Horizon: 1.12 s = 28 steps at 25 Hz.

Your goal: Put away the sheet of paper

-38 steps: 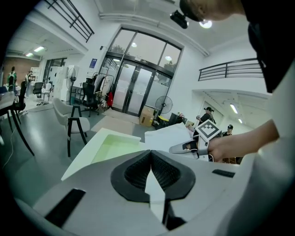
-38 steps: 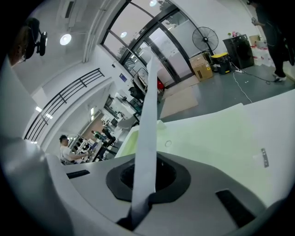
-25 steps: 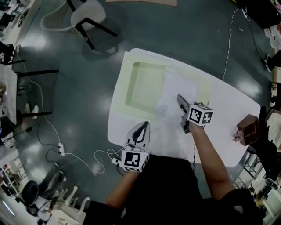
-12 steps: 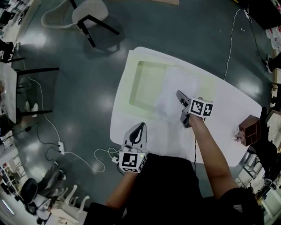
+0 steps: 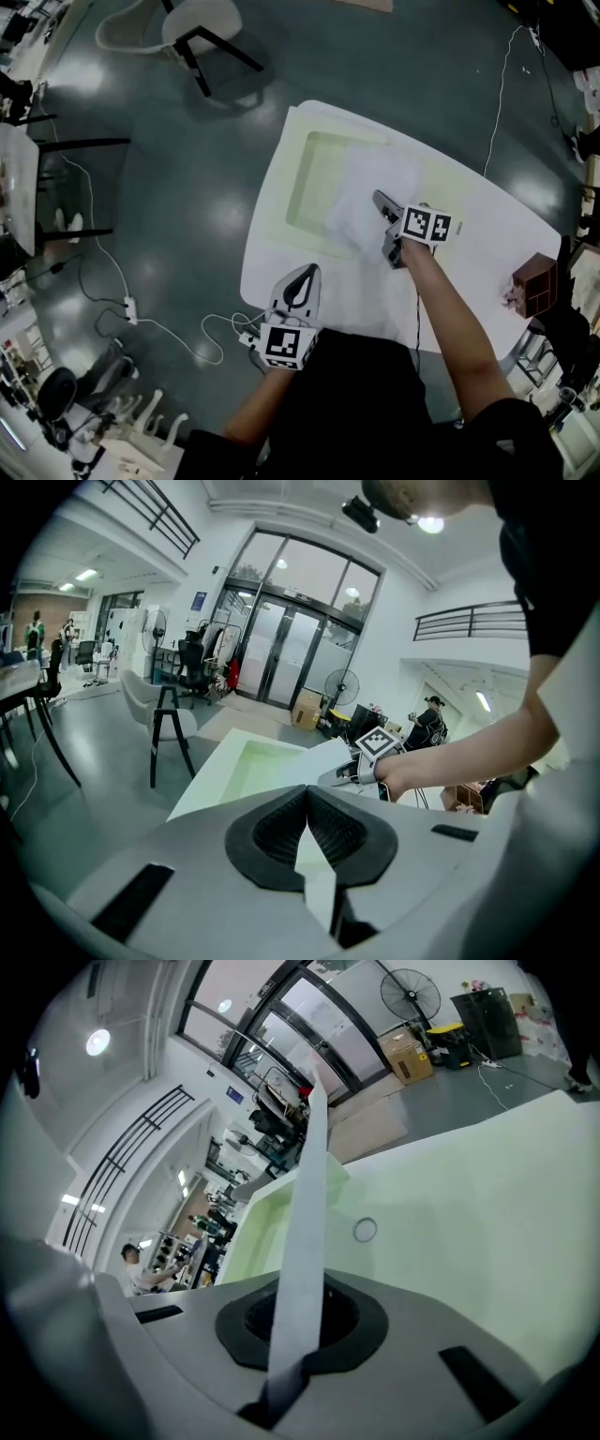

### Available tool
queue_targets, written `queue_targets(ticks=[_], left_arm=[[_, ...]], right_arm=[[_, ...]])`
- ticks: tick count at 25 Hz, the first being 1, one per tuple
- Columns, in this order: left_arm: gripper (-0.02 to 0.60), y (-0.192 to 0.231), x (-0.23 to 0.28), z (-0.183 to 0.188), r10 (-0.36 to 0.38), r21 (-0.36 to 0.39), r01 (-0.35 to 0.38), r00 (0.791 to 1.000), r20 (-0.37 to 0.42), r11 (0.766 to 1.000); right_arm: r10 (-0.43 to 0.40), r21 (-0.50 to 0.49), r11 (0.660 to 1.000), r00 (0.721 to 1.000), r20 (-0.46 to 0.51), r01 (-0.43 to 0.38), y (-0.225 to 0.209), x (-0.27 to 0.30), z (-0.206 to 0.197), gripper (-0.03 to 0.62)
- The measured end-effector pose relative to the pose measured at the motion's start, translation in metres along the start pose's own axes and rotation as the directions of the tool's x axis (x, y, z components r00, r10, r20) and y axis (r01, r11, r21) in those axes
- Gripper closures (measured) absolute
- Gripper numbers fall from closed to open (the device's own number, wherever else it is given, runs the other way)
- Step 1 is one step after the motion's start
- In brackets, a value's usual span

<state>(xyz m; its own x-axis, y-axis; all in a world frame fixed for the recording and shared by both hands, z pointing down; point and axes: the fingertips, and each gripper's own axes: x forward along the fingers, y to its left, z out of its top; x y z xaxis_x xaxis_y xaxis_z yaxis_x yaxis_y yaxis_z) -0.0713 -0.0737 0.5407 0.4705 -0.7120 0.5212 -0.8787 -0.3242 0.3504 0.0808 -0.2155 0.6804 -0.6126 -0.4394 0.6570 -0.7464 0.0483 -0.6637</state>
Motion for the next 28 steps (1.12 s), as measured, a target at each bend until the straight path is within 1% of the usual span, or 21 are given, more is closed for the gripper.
queue_targets(ticks=[8,18,25,28], left_arm=[[0.578,0.011,0.004,0.006,0.000,-0.002,0.000,1.000,0.010,1.000],[0.578,0.032,-0.001,0.016,0.006,-0.019,-0.006,1.000,0.018,1.000],[0.578,0.051,-0.006,0.015,-0.009,-0.015,0.009,1.000,0.008,1.000],[0.578,0.066,-0.007,0.019,0.004,-0.029,-0.004,1.000,0.013,1.000]], right_arm=[[0.011,0.031,0.999,1.000,-0.012,-0.010,0.011,0.022,-0.004,0.594],[0.048,0.027,0.999,0.998,-0.040,-0.047,0.034,0.049,-0.010,0.594],[0.065,0.051,0.997,0.997,-0.042,-0.062,0.050,0.073,-0.010,0.595],[0.063,0.058,0.996,0.997,-0.038,-0.061,0.056,0.081,-0.009,0.594]])
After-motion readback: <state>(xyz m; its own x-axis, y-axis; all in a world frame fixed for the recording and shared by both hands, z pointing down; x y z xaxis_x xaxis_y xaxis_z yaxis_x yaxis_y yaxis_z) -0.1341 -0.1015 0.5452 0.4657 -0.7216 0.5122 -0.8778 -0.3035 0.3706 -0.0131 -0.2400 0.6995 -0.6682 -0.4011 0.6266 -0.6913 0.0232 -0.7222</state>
